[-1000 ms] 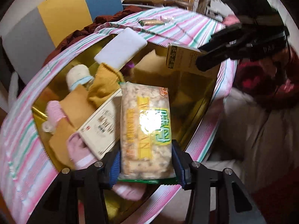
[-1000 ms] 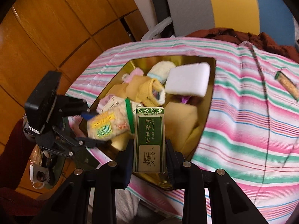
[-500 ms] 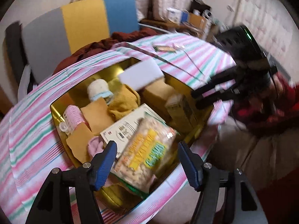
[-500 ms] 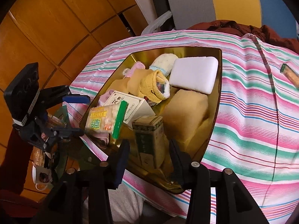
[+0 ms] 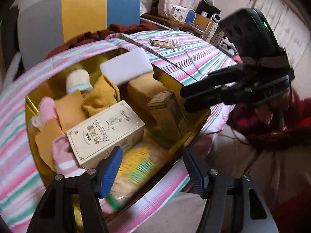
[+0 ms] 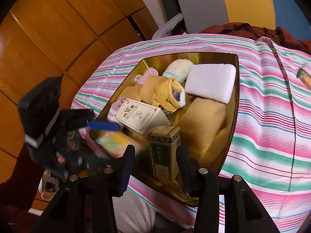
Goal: Organize objects
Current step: 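Lower both items into the gold tray and open both grippers, then move both grippers back from the tray to the cracker sleeve and hair roller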
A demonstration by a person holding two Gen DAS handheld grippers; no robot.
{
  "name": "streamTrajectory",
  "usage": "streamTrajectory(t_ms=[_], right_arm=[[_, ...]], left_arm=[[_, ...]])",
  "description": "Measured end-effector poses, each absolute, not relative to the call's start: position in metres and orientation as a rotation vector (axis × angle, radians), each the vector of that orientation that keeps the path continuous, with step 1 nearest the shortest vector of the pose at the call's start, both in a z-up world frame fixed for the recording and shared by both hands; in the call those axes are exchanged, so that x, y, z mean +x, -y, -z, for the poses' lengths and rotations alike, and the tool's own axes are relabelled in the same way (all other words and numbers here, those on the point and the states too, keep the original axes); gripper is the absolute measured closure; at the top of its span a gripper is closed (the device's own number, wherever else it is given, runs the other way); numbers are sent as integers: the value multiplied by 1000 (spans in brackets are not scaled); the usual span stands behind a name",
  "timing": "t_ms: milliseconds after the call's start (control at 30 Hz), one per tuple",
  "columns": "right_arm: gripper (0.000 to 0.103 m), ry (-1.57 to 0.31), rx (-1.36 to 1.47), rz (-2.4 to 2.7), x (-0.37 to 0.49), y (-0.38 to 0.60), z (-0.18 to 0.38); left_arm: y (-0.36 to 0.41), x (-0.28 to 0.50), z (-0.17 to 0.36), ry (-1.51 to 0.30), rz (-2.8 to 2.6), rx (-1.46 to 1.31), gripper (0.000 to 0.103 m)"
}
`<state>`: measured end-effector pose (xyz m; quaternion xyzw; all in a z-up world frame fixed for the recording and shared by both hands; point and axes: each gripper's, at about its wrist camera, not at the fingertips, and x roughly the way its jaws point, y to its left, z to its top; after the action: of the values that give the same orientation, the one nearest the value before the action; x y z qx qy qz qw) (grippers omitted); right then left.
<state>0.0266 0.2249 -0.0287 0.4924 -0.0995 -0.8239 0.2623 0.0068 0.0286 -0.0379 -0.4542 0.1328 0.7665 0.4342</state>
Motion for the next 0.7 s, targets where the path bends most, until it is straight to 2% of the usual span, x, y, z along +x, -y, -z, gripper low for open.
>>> streamTrajectory(t_ms=[100, 167, 400, 533, 700], right_arm=[[58, 295, 1326, 2242, 26, -232, 27], [58, 317, 1322, 2252, 26, -238, 25], [58, 354, 1315, 2278, 25, -252, 23], [58, 363, 1309, 2289, 26, -260, 21], [58, 379, 1307, 2314, 24, -272, 21]], left_arm=[[-18, -5, 28, -264, -2006, -1130, 38], [-3, -17, 16, -123, -2080, -1113, 37], [17, -28, 6, 202, -2235, -1050, 36], [5, -28, 10, 310, -2226, -1054, 36], [-24, -23, 12, 317, -2208, -1039, 36]])
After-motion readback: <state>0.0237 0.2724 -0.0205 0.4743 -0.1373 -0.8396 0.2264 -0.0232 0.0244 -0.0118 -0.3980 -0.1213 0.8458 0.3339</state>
